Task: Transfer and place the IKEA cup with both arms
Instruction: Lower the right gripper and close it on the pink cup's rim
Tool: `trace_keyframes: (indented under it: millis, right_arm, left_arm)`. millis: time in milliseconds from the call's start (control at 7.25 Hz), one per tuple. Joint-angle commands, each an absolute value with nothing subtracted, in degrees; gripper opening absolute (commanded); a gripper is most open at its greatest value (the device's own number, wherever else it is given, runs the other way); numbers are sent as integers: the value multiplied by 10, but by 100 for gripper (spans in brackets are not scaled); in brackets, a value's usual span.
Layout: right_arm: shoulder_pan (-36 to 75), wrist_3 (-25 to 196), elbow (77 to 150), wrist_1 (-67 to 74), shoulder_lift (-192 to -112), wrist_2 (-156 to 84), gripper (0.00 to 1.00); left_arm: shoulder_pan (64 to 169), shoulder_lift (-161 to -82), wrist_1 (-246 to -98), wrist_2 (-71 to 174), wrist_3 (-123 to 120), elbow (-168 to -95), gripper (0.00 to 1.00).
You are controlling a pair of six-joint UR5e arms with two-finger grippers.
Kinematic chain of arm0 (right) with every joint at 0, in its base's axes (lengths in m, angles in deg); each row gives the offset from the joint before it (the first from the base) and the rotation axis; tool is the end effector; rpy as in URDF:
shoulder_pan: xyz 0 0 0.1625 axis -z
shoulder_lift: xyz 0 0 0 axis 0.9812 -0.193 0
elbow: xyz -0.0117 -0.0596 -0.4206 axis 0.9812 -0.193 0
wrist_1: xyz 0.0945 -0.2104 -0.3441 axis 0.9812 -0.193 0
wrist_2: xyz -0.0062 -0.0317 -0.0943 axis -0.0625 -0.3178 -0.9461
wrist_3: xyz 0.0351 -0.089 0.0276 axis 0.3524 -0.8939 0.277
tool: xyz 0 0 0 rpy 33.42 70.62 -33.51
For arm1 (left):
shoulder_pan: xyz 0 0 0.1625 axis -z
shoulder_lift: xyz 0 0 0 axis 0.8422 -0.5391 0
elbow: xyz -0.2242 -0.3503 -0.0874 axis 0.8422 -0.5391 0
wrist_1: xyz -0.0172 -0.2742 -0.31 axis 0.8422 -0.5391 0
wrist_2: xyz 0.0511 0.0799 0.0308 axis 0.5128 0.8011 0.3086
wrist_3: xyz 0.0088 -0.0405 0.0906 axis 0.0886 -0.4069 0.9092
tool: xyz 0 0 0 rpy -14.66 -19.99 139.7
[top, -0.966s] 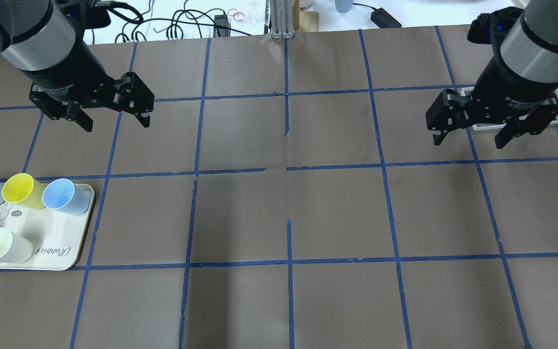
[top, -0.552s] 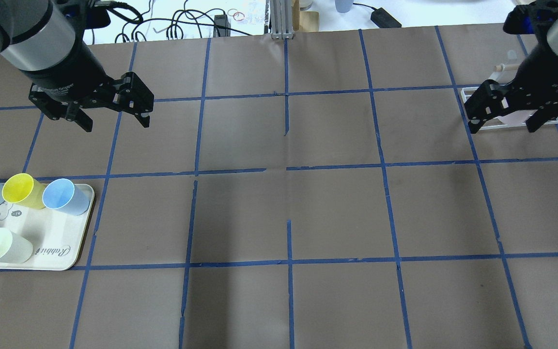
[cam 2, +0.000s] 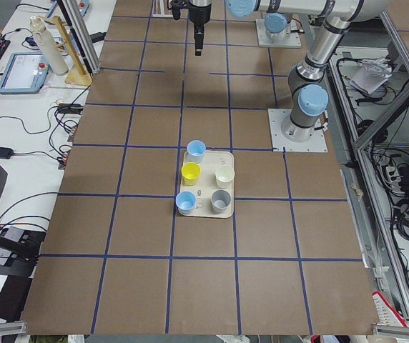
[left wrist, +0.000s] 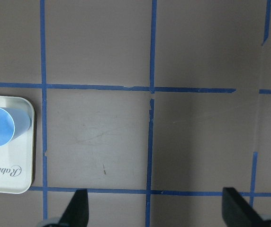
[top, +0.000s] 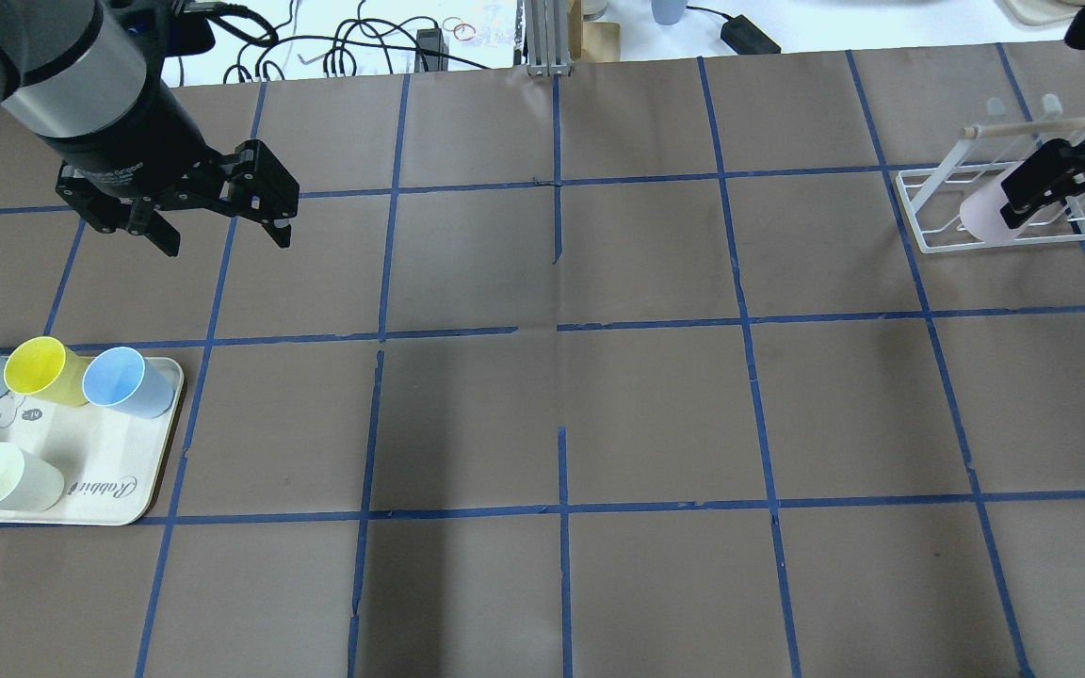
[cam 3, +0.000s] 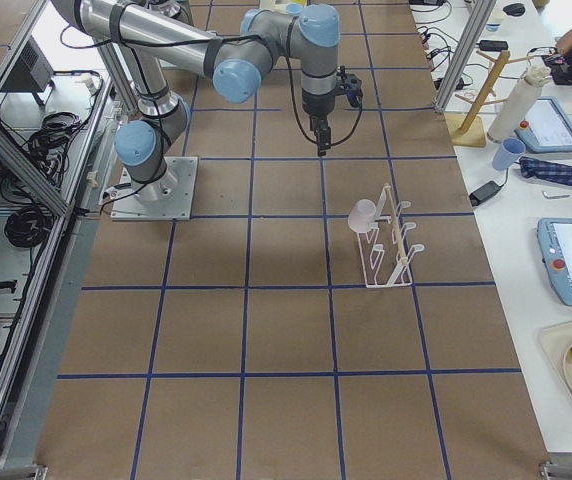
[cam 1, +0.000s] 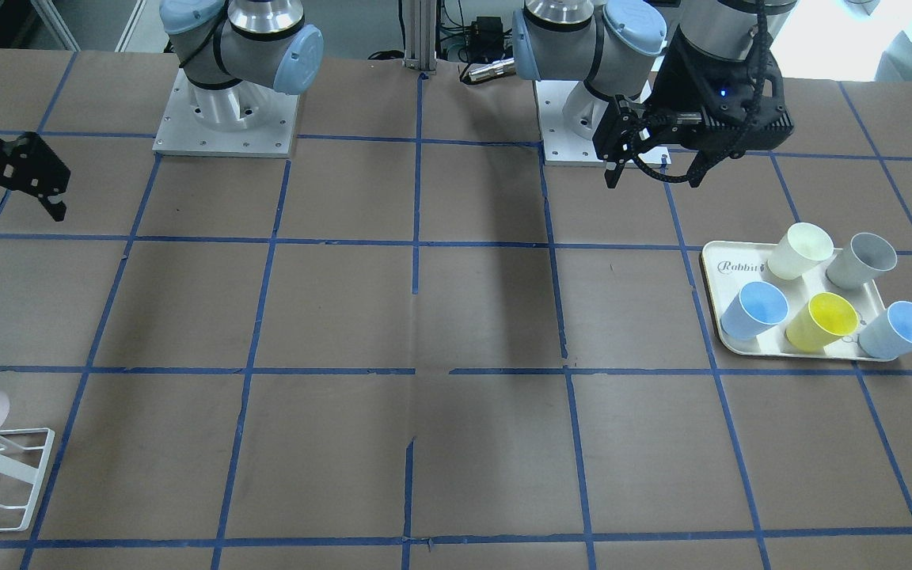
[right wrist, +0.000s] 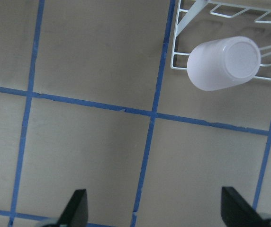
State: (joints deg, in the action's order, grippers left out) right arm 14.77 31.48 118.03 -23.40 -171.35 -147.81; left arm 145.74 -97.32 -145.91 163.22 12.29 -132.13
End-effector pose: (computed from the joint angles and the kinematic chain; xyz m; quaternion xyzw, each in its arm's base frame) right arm -0.0971 -0.5092 0.4435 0.1013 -0.9936 0.0461 0.0186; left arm -0.1196 -0.4658 0.5102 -0.0205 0.9995 -0.0228 0.0029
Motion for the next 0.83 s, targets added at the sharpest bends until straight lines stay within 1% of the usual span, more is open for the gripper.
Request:
trace_keyframes:
  millis: [0, 414, 690]
  right_arm:
    - [191, 216, 1177, -298, -1652, -1438, 100]
    - [205, 149, 1172, -392, -1585, -1417, 100]
    - [206, 145, 1173, -448, -1548, -1413, 100]
  left_arm:
    - [1455, -974, -1459, 1632, 123, -1321, 100]
    - [1455, -974, -1459, 1632, 123, -1321, 100]
    - [1455, -974, -1459, 1633, 123, -1322, 100]
